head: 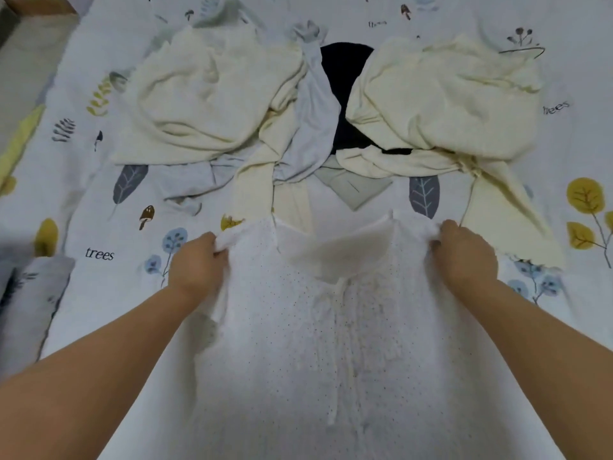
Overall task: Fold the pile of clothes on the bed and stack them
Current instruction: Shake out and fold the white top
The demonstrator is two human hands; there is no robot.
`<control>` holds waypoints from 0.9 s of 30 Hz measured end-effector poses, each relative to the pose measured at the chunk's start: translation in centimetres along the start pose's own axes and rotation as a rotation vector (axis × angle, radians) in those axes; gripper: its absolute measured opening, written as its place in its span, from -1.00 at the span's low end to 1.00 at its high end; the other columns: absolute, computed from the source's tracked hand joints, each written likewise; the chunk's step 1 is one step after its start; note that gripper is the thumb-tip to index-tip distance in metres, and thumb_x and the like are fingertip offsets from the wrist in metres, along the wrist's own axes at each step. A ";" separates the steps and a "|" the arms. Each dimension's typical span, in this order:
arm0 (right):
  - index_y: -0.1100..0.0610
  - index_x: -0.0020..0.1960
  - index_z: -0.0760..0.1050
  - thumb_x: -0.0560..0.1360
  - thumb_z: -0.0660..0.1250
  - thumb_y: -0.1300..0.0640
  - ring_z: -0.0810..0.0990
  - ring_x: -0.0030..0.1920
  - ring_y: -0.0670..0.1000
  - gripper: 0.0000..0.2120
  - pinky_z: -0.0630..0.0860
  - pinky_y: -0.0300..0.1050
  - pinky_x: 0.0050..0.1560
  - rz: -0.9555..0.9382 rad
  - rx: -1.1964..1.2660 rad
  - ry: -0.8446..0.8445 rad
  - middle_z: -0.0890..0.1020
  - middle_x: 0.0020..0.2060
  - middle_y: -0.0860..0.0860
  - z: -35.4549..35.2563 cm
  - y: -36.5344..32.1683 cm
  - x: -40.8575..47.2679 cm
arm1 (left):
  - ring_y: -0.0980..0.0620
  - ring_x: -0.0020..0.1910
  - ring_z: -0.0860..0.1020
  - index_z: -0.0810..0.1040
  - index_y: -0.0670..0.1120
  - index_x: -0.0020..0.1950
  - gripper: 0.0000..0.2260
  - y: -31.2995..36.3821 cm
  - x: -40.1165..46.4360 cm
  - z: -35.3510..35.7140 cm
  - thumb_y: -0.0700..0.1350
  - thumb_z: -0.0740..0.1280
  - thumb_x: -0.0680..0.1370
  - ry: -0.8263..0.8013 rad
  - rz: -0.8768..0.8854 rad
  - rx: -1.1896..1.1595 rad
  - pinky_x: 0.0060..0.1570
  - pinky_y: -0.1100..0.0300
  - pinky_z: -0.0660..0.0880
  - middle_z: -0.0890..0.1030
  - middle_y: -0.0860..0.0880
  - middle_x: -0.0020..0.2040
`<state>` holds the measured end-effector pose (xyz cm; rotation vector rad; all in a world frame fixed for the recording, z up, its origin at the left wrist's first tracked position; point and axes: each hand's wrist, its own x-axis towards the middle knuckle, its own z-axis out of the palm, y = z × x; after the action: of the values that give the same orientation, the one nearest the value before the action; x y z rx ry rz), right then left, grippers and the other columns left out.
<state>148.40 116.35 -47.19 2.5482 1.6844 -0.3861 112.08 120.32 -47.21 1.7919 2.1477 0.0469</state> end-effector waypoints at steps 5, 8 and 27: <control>0.32 0.23 0.32 0.51 0.13 0.36 0.41 0.10 0.27 -0.71 0.28 0.09 0.02 0.123 0.127 0.240 0.46 0.09 0.33 -1.5 -0.3 2.1 | -0.29 -0.07 0.51 0.43 -0.23 -0.02 -0.85 0.9 1.4 -1.4 -0.14 0.26 0.55 0.220 -0.090 -0.014 -0.19 0.00 0.34 0.54 -0.30 -0.07; 0.17 0.49 0.08 0.51 0.24 0.14 0.12 0.44 0.19 -0.39 0.02 0.14 0.40 0.079 0.129 0.259 0.19 0.43 0.25 -1.1 -1.7 -0.2 | -0.32 0.26 0.36 0.31 -0.27 0.37 -0.50 2.4 0.0 -1.2 -0.10 0.34 0.50 0.303 0.004 0.006 0.19 -0.16 0.28 0.37 -0.34 0.30; 0.16 0.49 0.06 0.58 0.14 0.07 0.25 0.39 0.20 -0.46 0.23 0.11 0.35 0.095 0.119 -0.107 0.27 0.40 0.23 1.0 4.6 -17.7 | -0.32 0.40 0.24 0.27 -0.26 0.43 -0.46 -0.9 -17.4 2.4 -0.08 0.33 0.52 -0.011 0.116 0.072 0.30 -0.26 0.22 0.25 -0.35 0.42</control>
<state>145.90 98.42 -44.27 2.6253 1.5414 -0.6221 114.43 102.96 -45.57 1.9512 2.0602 -0.0118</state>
